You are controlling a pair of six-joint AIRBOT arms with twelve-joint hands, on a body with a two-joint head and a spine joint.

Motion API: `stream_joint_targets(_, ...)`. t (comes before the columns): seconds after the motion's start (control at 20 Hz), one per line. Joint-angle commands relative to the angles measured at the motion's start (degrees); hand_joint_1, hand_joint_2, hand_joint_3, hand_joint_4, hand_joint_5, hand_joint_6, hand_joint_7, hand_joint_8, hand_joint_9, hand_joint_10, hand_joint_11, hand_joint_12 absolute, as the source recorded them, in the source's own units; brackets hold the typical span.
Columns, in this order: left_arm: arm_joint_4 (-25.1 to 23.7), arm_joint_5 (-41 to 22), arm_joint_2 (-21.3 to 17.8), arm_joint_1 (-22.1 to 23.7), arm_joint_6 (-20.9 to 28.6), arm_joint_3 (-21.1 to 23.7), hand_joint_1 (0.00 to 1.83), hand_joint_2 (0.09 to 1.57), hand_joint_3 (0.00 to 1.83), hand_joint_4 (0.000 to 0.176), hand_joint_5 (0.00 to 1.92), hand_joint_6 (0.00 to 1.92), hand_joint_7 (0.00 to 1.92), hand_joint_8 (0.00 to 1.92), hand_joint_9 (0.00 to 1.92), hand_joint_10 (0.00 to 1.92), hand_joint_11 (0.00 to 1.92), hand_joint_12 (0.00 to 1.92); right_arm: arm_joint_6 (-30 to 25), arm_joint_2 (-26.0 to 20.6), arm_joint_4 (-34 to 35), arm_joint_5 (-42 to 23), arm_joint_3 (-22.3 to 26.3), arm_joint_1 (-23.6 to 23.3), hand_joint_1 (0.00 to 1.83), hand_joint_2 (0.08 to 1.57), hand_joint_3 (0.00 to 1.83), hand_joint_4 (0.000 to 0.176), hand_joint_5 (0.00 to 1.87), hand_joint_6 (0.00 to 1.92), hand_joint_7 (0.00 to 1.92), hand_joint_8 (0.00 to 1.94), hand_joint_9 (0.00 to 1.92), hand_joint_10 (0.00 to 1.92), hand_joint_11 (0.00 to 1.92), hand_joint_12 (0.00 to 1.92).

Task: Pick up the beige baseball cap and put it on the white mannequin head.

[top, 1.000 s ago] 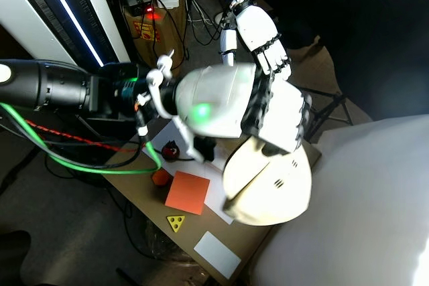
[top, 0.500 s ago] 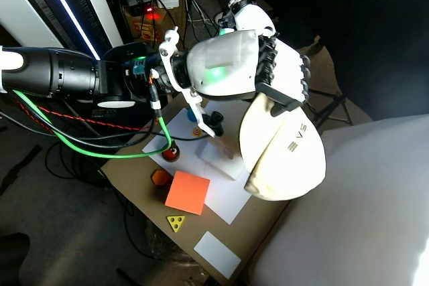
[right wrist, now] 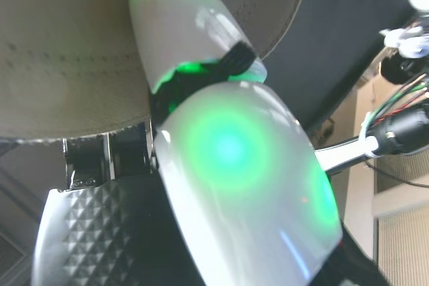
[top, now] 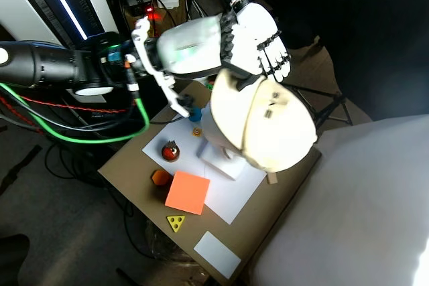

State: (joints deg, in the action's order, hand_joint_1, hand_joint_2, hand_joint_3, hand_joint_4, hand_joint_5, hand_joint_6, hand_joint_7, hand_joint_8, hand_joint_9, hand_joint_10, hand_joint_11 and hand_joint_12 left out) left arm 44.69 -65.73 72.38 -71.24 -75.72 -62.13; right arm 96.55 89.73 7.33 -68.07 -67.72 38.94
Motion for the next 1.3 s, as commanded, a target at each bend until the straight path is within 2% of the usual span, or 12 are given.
stream_joint_targets(0.0,-1.7,-6.5,-0.3,0.2,0.3,-0.4,0.0,1.18,0.0,0.0,0.16,0.0,0.11,0.01,0.09,0.01,0.0,0.38,0.7,0.0,-2.6,-6.9,0.3,-0.1,1.48,1.13,0.0,0.0,0.84,0.96,0.92,0.93,0.92,1.21,0.82,1.69)
stream_joint_targets(0.15,-1.6,-6.5,-0.3,0.2,0.3,-0.5,0.0,1.18,0.0,0.0,0.14,0.0,0.09,0.0,0.07,0.0,0.0,0.34,-0.8,-0.1,-2.6,-3.5,0.4,0.8,1.48,1.13,0.0,0.0,0.84,0.97,0.91,0.94,0.94,1.18,0.8,1.7)
stream_joint_targets(0.55,-1.5,-6.8,-0.4,-0.3,0.3,-0.4,0.0,1.18,0.0,0.0,0.12,0.0,0.09,0.0,0.06,0.0,0.0,0.37,1.9,0.4,-1.0,-4.2,1.8,3.9,1.48,1.13,0.0,0.0,0.83,0.98,0.91,0.93,0.94,1.18,0.81,1.69)
stream_joint_targets(0.65,-1.5,-7.0,-0.5,-0.5,0.5,-0.3,0.0,1.19,0.0,0.0,0.09,0.0,0.07,0.0,0.04,0.0,0.0,0.28,2.1,0.4,0.0,-5.0,2.5,4.8,1.48,1.13,0.0,0.0,0.83,0.97,0.91,0.94,0.94,1.19,0.8,1.7)
stream_joint_targets(0.8,-1.4,-7.0,-0.5,-0.6,0.5,-0.3,0.0,1.2,0.0,0.0,0.11,0.0,0.1,0.0,0.09,0.0,0.0,0.4,3.7,0.1,2.0,-5.9,4.3,5.9,1.48,1.13,0.0,0.0,0.83,0.97,0.91,0.93,0.93,1.2,0.8,1.71)
stream_joint_targets(1.25,-0.9,-7.4,-0.6,-1.0,0.5,-0.2,0.0,1.2,0.0,0.0,0.13,0.0,0.1,0.0,0.09,0.0,0.0,0.34,5.1,-0.6,4.6,-3.6,7.1,8.2,1.48,1.13,0.0,0.0,0.83,0.98,0.91,0.93,0.94,1.19,0.79,1.71)
